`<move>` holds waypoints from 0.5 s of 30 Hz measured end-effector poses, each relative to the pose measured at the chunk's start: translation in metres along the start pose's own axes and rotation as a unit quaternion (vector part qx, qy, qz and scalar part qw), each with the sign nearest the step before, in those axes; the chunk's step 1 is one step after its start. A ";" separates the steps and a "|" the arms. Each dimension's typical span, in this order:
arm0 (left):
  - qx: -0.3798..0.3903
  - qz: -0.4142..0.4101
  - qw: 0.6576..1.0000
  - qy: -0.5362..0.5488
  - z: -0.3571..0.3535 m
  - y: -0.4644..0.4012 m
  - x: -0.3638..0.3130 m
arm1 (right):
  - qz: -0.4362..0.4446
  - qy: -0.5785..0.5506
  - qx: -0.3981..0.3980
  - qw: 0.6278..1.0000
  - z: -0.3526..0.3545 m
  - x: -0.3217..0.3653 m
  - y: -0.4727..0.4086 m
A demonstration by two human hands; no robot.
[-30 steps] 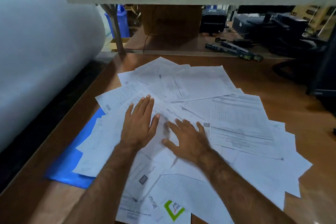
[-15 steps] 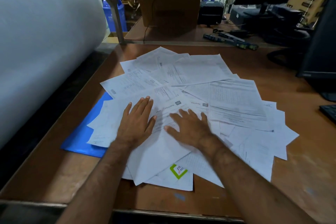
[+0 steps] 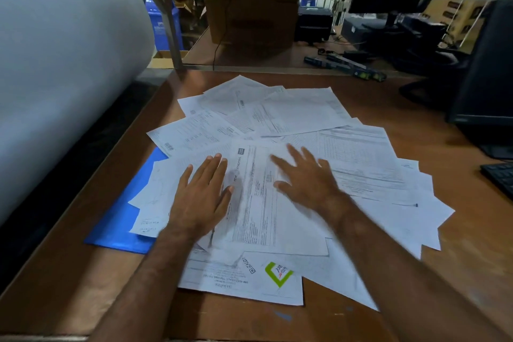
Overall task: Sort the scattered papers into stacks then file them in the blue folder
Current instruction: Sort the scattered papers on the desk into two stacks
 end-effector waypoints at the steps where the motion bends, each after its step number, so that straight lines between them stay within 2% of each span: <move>1: -0.001 0.005 1.000 -0.007 -0.001 0.000 0.002 | -0.078 -0.049 -0.003 0.996 -0.003 -0.011 0.013; 2: 0.000 0.007 1.000 -0.013 -0.002 0.000 0.003 | -0.147 -0.090 0.009 0.985 -0.009 -0.019 0.027; 4: 0.004 0.007 1.000 -0.019 -0.006 0.001 0.004 | -0.203 -0.104 0.034 0.973 -0.021 -0.022 0.047; 8: 0.003 0.010 1.000 -0.009 -0.003 0.005 -0.001 | -0.195 -0.126 0.025 0.972 -0.015 -0.025 0.046; 12: -0.009 0.016 1.000 0.001 0.007 0.008 -0.010 | -0.177 -0.259 0.023 0.949 -0.019 -0.039 0.032; 15: -0.018 0.015 1.000 0.006 0.016 0.010 -0.016 | -0.134 -0.381 0.002 0.915 -0.021 -0.040 0.026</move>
Point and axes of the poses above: each hand's wrist, its own y-axis away from the middle knuckle, its own z-axis out of the back of the hand, x = y × z, the point moved 9 cm from there along -y, towards the middle knuckle
